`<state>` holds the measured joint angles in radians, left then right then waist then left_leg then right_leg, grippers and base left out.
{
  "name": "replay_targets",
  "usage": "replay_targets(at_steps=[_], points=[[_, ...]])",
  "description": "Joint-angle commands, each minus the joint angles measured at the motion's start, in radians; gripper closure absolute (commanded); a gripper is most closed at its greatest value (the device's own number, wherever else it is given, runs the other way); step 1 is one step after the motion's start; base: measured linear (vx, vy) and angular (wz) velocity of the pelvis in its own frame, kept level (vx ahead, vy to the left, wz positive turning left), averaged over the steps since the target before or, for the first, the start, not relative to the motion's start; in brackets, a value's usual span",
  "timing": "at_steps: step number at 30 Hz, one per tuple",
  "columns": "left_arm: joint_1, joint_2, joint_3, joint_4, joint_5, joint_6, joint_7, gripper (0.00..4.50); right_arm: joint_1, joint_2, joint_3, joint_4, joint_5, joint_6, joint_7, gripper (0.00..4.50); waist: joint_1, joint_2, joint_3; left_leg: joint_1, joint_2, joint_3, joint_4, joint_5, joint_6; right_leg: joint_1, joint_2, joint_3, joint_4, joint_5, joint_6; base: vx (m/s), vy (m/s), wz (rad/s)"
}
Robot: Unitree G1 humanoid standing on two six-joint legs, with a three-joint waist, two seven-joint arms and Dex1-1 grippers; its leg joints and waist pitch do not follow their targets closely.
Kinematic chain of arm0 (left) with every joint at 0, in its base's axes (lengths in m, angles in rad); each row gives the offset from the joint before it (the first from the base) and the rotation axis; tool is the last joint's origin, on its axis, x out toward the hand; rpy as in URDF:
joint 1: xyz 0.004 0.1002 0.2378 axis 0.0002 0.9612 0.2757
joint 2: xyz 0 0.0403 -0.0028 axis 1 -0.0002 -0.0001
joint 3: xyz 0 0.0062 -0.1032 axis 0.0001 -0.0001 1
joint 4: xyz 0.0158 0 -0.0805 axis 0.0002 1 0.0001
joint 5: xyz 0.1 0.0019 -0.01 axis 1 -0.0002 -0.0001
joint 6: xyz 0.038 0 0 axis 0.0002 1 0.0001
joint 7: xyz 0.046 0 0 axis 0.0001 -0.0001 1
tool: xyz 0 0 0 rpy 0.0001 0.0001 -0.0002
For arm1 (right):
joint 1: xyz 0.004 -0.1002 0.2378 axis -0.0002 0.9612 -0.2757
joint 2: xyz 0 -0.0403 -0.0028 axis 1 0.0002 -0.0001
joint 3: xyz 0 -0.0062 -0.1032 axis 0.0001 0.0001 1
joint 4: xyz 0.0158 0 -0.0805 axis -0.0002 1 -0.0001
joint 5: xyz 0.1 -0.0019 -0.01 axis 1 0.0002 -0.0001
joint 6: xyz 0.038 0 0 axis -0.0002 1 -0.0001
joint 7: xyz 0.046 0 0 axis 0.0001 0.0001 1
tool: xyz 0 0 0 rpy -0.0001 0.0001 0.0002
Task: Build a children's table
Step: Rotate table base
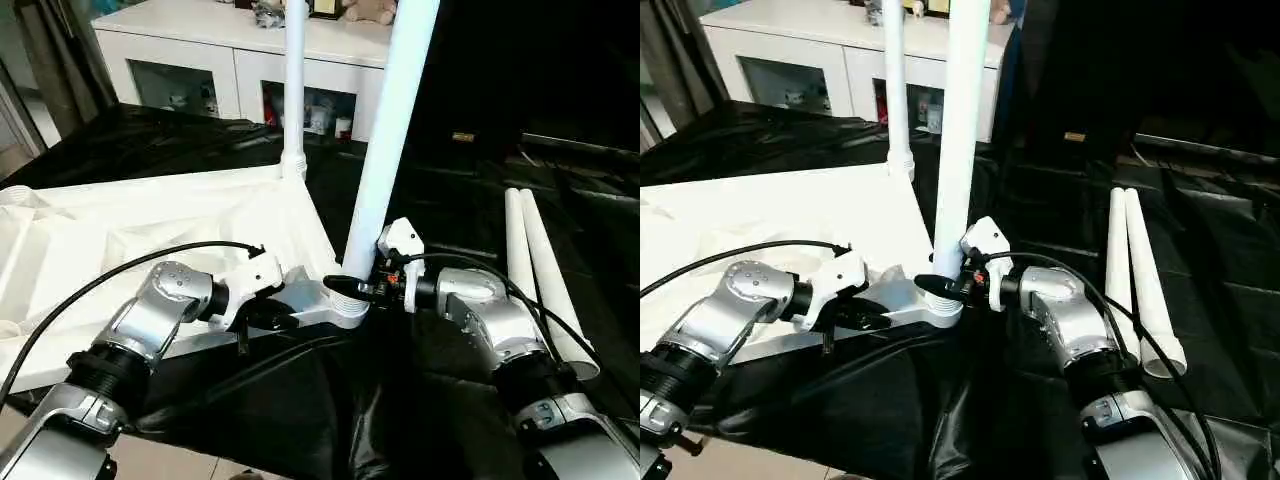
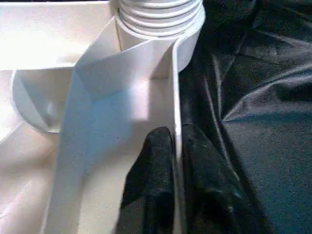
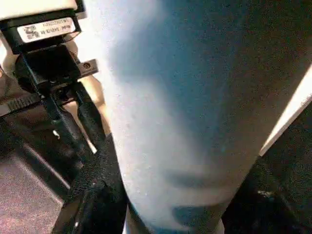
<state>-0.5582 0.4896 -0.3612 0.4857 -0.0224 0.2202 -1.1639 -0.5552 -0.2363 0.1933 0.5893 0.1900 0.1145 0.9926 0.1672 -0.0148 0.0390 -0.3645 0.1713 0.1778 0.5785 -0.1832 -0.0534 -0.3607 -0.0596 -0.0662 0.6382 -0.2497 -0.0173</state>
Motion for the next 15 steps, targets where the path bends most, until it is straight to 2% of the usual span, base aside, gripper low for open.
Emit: replay_targets(at_steps=[1,15], points=[[-0.028,0.004,0.032,0.009,0.008,0.005,0.020,4.45,0.054,0.004,0.052,0.076,-0.039,0.043,0.039,2.58,-0.008,0.017,-0.039,0.022,0.082,-0.036,-0.088,-0.301,-0.036,0.013,-0.115,0.069,-0.100,-0.206,-0.187,0.000,0.000,0.00],[-0.008,-0.006,0.047,-0.007,-0.040,0.015,-0.020,4.50,0.051,0.007,0.048,0.088,-0.038,0.039,0.051,2.58,-0.011,0.019,-0.040,0.020,0.082,-0.034,-0.090,-0.287,-0.032,0.015,-0.113,0.067,-0.096,-0.152,-0.199,0.000,0.000,0.00]])
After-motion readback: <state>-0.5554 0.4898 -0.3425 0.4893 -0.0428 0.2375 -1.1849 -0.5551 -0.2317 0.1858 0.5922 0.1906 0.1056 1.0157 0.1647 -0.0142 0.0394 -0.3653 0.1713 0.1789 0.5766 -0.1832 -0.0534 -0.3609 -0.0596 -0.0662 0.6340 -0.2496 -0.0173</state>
